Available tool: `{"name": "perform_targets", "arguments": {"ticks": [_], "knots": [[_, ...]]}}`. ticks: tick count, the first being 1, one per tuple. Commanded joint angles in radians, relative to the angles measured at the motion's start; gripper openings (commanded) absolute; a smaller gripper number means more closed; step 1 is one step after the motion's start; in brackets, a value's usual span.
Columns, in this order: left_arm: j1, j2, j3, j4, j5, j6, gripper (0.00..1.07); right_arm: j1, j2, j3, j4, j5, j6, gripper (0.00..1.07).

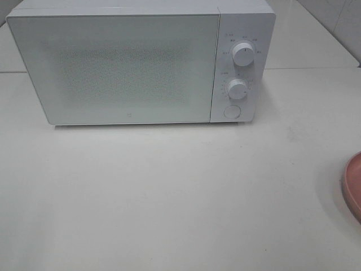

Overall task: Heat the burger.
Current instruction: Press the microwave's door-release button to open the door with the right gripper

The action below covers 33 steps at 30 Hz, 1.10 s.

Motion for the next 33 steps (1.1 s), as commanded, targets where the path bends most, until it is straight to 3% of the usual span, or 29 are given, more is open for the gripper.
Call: {"name": "perform_targets", "arguments": {"ticks": [1, 17, 33], "knots": [[-0.005, -0.021, 0.003, -0.009, -0.015, 0.002, 1.0, -0.003, -0.026, 0.003, -0.005, -0.018, -0.01, 0.76], [-0.005, -0.021, 0.003, -0.009, -0.015, 0.002, 1.0, -0.003, -0.019, -0.011, -0.007, -0.022, -0.01, 0.76], [-0.005, -0.021, 0.003, -0.009, -0.015, 0.002, 1.0, -0.003, 0.197, -0.04, -0.009, -0.174, -0.007, 0.76]]}}
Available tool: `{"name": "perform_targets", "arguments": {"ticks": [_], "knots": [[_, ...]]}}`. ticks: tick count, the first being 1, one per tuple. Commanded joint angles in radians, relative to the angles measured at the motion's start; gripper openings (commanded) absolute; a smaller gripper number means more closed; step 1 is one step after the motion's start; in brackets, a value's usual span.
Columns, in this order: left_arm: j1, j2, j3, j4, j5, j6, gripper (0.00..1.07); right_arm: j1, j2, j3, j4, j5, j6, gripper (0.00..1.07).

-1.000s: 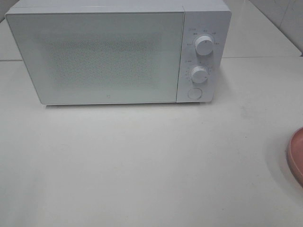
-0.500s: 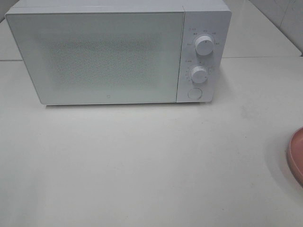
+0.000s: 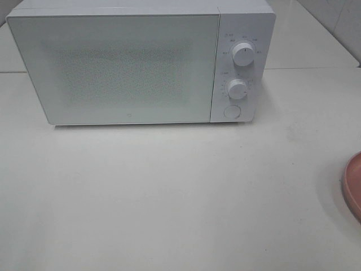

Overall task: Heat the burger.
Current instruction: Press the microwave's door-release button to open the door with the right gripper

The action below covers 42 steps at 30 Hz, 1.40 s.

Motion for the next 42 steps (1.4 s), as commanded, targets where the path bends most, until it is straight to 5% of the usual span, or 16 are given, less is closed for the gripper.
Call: {"name": "perform_targets", "arguments": {"ticks": [1, 35, 42], "knots": [[-0.005, -0.021, 0.003, -0.009, -0.015, 0.002, 1.0, -0.003, 0.03, -0.002, -0.007, -0.044, -0.007, 0.76], [-0.005, -0.021, 0.003, -0.009, -0.015, 0.002, 1.0, -0.003, 0.527, 0.006, -0.004, -0.523, -0.01, 0.76], [-0.005, -0.021, 0.003, -0.009, -0.015, 0.002, 1.0, -0.003, 0.623, 0.138, -0.035, -0.855, -0.009, 0.76]]}}
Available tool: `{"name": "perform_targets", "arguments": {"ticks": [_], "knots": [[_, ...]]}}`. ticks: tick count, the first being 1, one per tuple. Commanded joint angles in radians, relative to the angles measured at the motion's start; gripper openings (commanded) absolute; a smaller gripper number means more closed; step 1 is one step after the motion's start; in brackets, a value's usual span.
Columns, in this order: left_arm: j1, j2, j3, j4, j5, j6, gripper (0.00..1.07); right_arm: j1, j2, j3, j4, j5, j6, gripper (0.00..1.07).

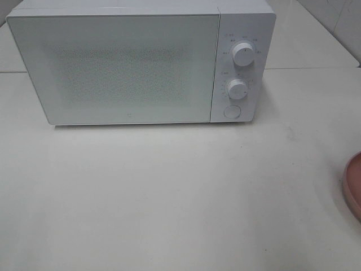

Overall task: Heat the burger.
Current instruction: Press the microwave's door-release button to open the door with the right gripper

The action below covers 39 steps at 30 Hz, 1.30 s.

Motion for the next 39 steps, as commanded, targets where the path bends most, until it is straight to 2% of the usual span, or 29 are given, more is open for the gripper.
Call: {"name": "perform_targets", "arguments": {"ticks": [1, 6, 8, 11, 13, 14, 16, 19, 21, 23, 24, 27, 29, 30, 32, 33, 35, 37, 38, 39], "knots": [[-0.005, -0.021, 0.003, -0.009, -0.014, 0.002, 1.0, -0.003, 0.017, 0.03, -0.021, -0.124, -0.009, 0.76], [-0.005, -0.021, 0.003, -0.009, -0.014, 0.002, 1.0, -0.003, 0.054, 0.066, -0.021, -0.313, -0.008, 0.76], [-0.005, -0.021, 0.003, -0.009, -0.014, 0.002, 1.0, -0.003, 0.116, 0.102, -0.024, -0.485, -0.011, 0.76], [-0.005, -0.021, 0.003, -0.009, -0.014, 0.002, 1.0, -0.003, 0.134, 0.116, -0.025, -0.54, -0.011, 0.75], [-0.005, -0.021, 0.003, -0.009, -0.014, 0.002, 1.0, -0.003, 0.211, 0.163, -0.027, -0.776, 0.023, 0.75], [-0.005, -0.021, 0.003, -0.009, -0.014, 0.002, 1.0, -0.003, 0.211, 0.163, -0.027, -0.776, 0.023, 0.75], [-0.005, -0.021, 0.003, -0.009, -0.014, 0.002, 1.0, -0.003, 0.276, 0.2, -0.043, -0.915, 0.023, 0.74], [-0.005, -0.021, 0.003, -0.009, -0.014, 0.002, 1.0, -0.003, 0.301, 0.212, -0.043, -0.949, 0.023, 0.74], [-0.005, -0.021, 0.003, -0.009, -0.014, 0.002, 1.0, -0.003, 0.394, 0.247, -0.039, -1.049, 0.023, 0.74], [-0.005, -0.021, 0.003, -0.009, -0.014, 0.002, 1.0, 0.002, 0.419, 0.255, -0.037, -1.07, 0.023, 0.74], [-0.005, -0.021, 0.003, -0.009, -0.014, 0.002, 1.0, 0.038, 0.467, 0.27, -0.004, -1.112, 0.013, 0.74], [-0.005, -0.021, 0.003, -0.009, -0.014, 0.002, 1.0, 0.065, 0.491, 0.277, 0.025, -1.135, -0.006, 0.74], [-0.005, -0.021, 0.003, -0.009, -0.014, 0.002, 1.0, 0.152, 0.552, 0.292, 0.133, -1.189, -0.079, 0.74], [-0.005, -0.021, 0.003, -0.009, -0.014, 0.002, 1.0, 0.152, 0.552, 0.292, 0.133, -1.189, -0.079, 0.74], [-0.005, -0.021, 0.003, -0.009, -0.014, 0.002, 1.0, 0.273, 0.637, 0.292, 0.278, -1.263, -0.159, 0.74], [-0.005, -0.021, 0.003, -0.009, -0.014, 0.002, 1.0, 0.273, 0.637, 0.292, 0.278, -1.263, -0.159, 0.74], [-0.005, -0.021, 0.003, -0.009, -0.014, 0.002, 1.0, 0.361, 0.68, 0.292, 0.345, -1.307, -0.192, 0.74], [-0.005, -0.021, 0.003, -0.009, -0.014, 0.002, 1.0, 0.391, 0.692, 0.292, 0.365, -1.322, -0.196, 0.74], [-0.005, -0.021, 0.003, -0.009, -0.014, 0.002, 1.0, 0.445, 0.717, 0.292, 0.425, -1.362, -0.21, 0.74], [-0.005, -0.021, 0.003, -0.009, -0.014, 0.002, 1.0, 0.445, 0.717, 0.292, 0.425, -1.362, -0.21, 0.74]]}}
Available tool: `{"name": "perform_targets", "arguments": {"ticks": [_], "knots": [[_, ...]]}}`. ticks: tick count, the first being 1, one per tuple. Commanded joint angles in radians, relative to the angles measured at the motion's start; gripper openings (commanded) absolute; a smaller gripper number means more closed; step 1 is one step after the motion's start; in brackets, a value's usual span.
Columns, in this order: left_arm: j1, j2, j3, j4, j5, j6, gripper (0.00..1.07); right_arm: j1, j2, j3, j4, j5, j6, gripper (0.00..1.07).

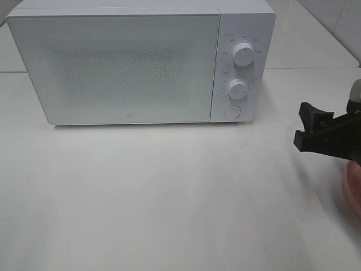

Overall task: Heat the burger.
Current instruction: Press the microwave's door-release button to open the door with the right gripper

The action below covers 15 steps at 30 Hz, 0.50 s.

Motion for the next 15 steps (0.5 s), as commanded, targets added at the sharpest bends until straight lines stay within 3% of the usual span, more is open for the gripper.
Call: {"name": "perform_targets", "arguments": {"ticks": [1, 8, 15], "knots": [[-0.005, -0.021, 0.003, -0.009, -0.014, 0.002, 1.0, 0.117, 0.046, 0.0, 0.139, -0.111, -0.044, 0.74], [-0.005, -0.021, 0.003, -0.009, -0.014, 0.002, 1.0, 0.253, 0.103, -0.01, 0.287, -0.186, -0.053, 0.74], [-0.005, -0.021, 0.003, -0.009, -0.014, 0.002, 1.0, 0.396, 0.166, -0.106, 0.465, -0.2, -0.175, 0.74]]}}
